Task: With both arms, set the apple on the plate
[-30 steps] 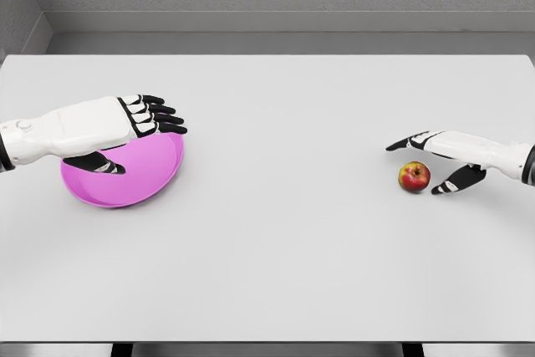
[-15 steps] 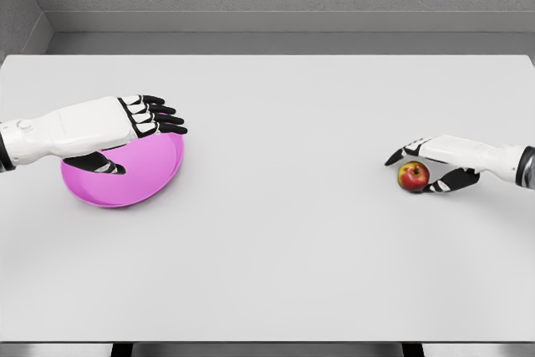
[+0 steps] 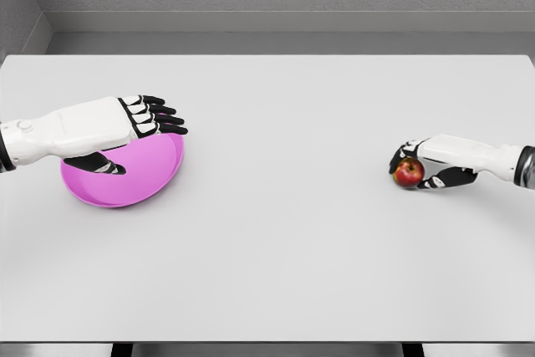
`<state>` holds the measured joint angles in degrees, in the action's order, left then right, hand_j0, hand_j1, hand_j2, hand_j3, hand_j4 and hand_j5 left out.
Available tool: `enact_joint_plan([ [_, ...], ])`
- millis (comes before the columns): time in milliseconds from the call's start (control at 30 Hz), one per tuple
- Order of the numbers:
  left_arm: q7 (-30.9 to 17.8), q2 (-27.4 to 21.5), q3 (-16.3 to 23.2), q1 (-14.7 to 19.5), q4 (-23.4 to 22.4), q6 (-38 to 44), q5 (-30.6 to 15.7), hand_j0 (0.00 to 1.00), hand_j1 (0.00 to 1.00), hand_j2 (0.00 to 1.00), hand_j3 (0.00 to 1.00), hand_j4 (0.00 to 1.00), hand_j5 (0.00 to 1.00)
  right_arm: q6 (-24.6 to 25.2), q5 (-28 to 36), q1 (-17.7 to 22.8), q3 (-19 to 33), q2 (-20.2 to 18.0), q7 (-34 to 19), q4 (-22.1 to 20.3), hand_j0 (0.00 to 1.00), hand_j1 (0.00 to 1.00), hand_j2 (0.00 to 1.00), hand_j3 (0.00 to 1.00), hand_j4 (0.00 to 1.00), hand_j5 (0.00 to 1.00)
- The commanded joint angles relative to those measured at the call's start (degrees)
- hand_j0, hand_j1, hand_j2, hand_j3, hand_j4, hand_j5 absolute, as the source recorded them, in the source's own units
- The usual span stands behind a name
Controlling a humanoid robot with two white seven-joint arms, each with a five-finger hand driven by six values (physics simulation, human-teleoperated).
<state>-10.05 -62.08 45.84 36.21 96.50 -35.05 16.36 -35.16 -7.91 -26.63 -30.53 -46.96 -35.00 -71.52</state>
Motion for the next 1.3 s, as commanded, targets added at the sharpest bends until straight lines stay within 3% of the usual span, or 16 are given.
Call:
enact_joint_plan([
  [0, 0.0, -0.1, 0.0, 0.0, 0.0, 0.1, -0.5, 1.0, 1.0, 1.0, 1.0, 1.0, 1.0, 0.2, 0.6, 0.0, 0.0, -0.1, 0.0, -0.6, 0.48, 0.48, 0.48, 0.48, 0.48, 0.48],
  [167, 0.0, -0.1, 0.0, 0.0, 0.0, 0.1, -0.4, 1.0, 1.0, 1.0, 1.0, 1.0, 1.0, 0.2, 4.1, 0.0, 0.2, -0.4, 0.0, -2.0, 0.48, 0.48, 0.48, 0.48, 0.48, 0.48],
  [267, 0.0, -0.1, 0.0, 0.0, 0.0, 0.1, -0.4, 1.0, 1.0, 1.0, 1.0, 1.0, 1.0, 0.2, 6.3, -0.1, -1.9, 0.1, 0.0, -9.2, 0.48, 0.48, 0.48, 0.48, 0.48, 0.48],
  [333, -0.1, -0.1, 0.0, 0.0, 0.0, 0.1, -0.4, 1.0, 1.0, 1.0, 1.0, 1.0, 1.0, 0.2, 6.3, -2.4, -5.4, 2.5, 0.0, -13.6, 0.48, 0.48, 0.48, 0.48, 0.48, 0.48],
  [400, 0.0, -0.1, 0.0, 0.0, 0.0, 0.1, -0.4, 1.0, 1.0, 1.0, 1.0, 1.0, 1.0, 0.2, 6.3, -4.7, -8.8, 5.6, 0.0, -13.3, 0.48, 0.48, 0.48, 0.48, 0.48, 0.48],
  [567, 0.0, -0.1, 0.0, 0.0, 0.0, 0.1, -0.4, 1.0, 1.0, 1.0, 1.0, 1.0, 1.0, 0.2, 5.8, -7.8, -11.5, 10.0, 0.0, -10.7, 0.48, 0.48, 0.48, 0.48, 0.48, 0.48],
  [800, 0.0, -0.1, 0.0, 0.0, 0.0, 0.1, -0.4, 1.0, 1.0, 1.0, 1.0, 1.0, 1.0, 0.2, 5.8, -9.8, -11.5, 11.5, 0.0, -9.8, 0.49, 0.49, 0.49, 0.49, 0.49, 0.49],
  [833, 0.0, -0.1, 0.0, 0.0, 0.0, 0.1, -0.4, 1.0, 1.0, 1.0, 1.0, 1.0, 1.0, 0.2, 5.7, -10.1, -10.6, 11.5, 0.0, -9.8, 0.85, 0.85, 0.85, 0.85, 0.85, 0.85],
  [867, 0.0, -0.1, 0.0, 0.0, 0.0, 0.1, -0.4, 1.0, 1.0, 1.0, 1.0, 1.0, 1.0, 0.2, 5.6, -10.3, -8.8, 11.1, 0.0, -9.6, 0.99, 0.99, 0.99, 0.99, 0.99, 0.99],
  [967, 0.0, -0.1, 0.0, 0.0, 0.0, 0.1, -0.4, 1.0, 1.0, 1.0, 1.0, 1.0, 1.0, 0.2, 5.5, -10.5, -3.8, 10.2, 0.0, -5.6, 1.0, 1.0, 1.0, 1.0, 1.0, 1.0],
  [1033, -0.5, 0.3, 0.1, 0.0, 0.1, 0.1, -0.4, 1.0, 1.0, 1.0, 1.0, 1.0, 1.0, 0.2, 5.5, -9.7, 0.6, 6.7, 0.0, -3.3, 1.0, 1.0, 1.0, 1.0, 1.0, 1.0],
  [1133, -8.2, 5.0, 0.8, 0.6, 0.2, 0.1, -0.4, 1.0, 1.0, 1.0, 1.0, 1.0, 1.0, 0.2, 5.5, -5.0, 9.1, 2.6, 0.0, -1.5, 1.0, 1.0, 1.0, 1.0, 1.0, 1.0],
  [1200, -9.3, 7.9, 4.0, 2.9, 0.1, 0.1, -0.4, 1.0, 1.0, 1.0, 1.0, 1.0, 1.0, 0.2, 5.5, -2.6, 13.6, 2.1, 0.0, -0.2, 1.0, 1.0, 1.0, 1.0, 1.0, 1.0],
  [1267, -9.5, 10.5, 5.0, 3.2, 0.2, 0.1, -0.4, 1.0, 1.0, 1.0, 1.0, 1.0, 1.0, 0.2, 5.5, -2.2, 14.6, 2.1, 0.0, 0.0, 1.0, 1.0, 1.0, 1.0, 1.0, 1.0],
])
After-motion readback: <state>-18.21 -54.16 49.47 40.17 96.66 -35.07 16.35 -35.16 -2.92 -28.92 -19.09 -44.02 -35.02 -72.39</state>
